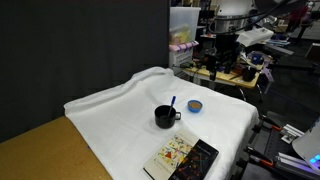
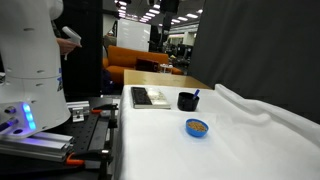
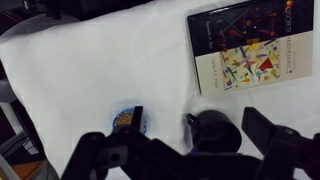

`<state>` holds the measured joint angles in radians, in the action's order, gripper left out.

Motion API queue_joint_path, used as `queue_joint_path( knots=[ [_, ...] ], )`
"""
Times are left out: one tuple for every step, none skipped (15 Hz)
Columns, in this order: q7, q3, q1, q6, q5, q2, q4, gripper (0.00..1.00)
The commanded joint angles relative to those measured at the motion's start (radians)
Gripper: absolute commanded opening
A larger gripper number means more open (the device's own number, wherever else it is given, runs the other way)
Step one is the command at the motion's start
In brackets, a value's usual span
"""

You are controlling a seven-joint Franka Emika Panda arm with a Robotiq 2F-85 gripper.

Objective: Take the pen out of the black cup and put it on the table

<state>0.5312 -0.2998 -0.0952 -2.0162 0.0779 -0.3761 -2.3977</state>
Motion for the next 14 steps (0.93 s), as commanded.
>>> queue_joint_path(
  knots=[
    [0.003,0.01,-0.011,0.002,-0.004,0.001,0.001,1.0],
    [0.003,0.01,-0.011,0.002,-0.004,0.001,0.001,1.0],
    [0.003,0.01,-0.011,0.002,-0.004,0.001,0.001,1.0],
    [0.003,0.01,-0.011,0.002,-0.004,0.001,0.001,1.0],
    [0.003,0.01,-0.011,0.002,-0.004,0.001,0.001,1.0],
    [0.003,0.01,-0.011,0.002,-0.004,0.001,0.001,1.0],
    [0.003,0.01,-0.011,0.002,-0.004,0.001,0.001,1.0],
    [0.003,0.01,-0.011,0.002,-0.004,0.001,0.001,1.0],
    [0.003,0.01,-0.011,0.002,-0.004,0.001,0.001,1.0],
    [0.003,0.01,-0.011,0.002,-0.004,0.001,0.001,1.0],
    [0.012,0.009,-0.008,0.008,-0.007,0.012,0.011,1.0],
    [0.021,0.006,-0.005,0.011,-0.012,0.025,0.022,1.0],
    [0.036,0.002,-0.001,0.009,-0.017,0.041,0.035,1.0],
    [0.053,-0.004,0.002,0.01,-0.027,0.056,0.05,1.0]
  ],
)
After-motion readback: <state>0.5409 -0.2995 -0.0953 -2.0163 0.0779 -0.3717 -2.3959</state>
